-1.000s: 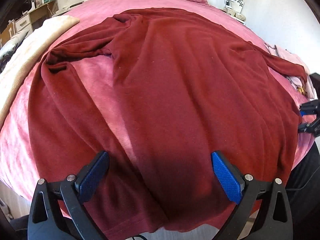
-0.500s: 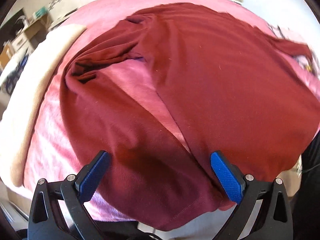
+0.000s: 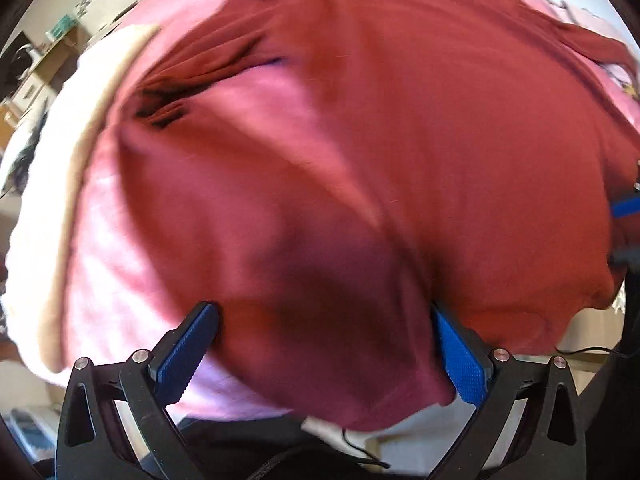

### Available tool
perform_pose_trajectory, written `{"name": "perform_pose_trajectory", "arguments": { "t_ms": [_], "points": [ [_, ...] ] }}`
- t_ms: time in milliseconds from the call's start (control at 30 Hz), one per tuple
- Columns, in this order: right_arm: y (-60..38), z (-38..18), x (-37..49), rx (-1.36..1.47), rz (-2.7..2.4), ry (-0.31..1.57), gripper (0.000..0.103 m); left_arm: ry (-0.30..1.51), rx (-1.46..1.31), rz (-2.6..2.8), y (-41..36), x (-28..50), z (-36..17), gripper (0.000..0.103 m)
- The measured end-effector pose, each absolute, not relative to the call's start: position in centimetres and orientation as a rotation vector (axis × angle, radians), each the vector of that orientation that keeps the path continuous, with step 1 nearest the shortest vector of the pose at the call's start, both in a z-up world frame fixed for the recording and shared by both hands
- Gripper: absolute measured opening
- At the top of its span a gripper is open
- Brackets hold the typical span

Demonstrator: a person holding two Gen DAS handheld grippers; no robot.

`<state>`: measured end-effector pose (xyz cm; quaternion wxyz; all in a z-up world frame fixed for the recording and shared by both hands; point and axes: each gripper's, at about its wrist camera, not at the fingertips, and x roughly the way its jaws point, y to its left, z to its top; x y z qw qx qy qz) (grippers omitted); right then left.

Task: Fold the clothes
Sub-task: 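Smooth the garment flat on the bed with both open grippers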

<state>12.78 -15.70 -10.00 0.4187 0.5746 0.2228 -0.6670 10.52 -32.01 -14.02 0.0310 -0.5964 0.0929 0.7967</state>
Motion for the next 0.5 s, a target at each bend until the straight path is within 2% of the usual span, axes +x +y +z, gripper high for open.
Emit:
{"name": "perform_pose_trajectory", "arguments": {
  "t_ms": [67, 133, 167, 267, 333, 400, 500],
  "points": [
    [-15.6, -8.9, 12.7, 1.440, -1.594, 0.380, 0.043, 0.161, -1.867, 2.485, -35.0, 10.8, -12.8, 0.103],
    [-15.2, -8.1, 12.2, 1.442, -1.639, 0.320, 0.044, 0.080, -1.909, 2.520, -37.6, 11.0, -12.1, 0.102],
    [-15.1, -7.9, 12.0, 1.427, -1.688, 0.370, 0.044, -0.002, -1.896, 2.517, -38.5, 11.2, -11.7, 0.102],
    [-14.5, -7.7, 11.3, 1.381, -1.815, 0.483, 0.044, -0.434, -1.779, 2.492, -41.9, 11.9, -11.4, 0.102],
    [-14.2, -8.0, 10.6, 1.399, -1.837, 0.474, 0.044, -0.591, -1.797, 2.525, -43.9, 11.8, -12.4, 0.102],
    [-13.9, -8.5, 10.0, 1.450, -1.837, 0.448, 0.044, -0.585, -1.882, 2.584, -45.0, 11.3, -13.4, 0.102],
    [-13.1, -9.2, 10.0, 1.491, -1.849, 0.396, 0.044, -0.402, -1.954, 2.588, -44.7, 10.7, -14.7, 0.102]
  ]
}}
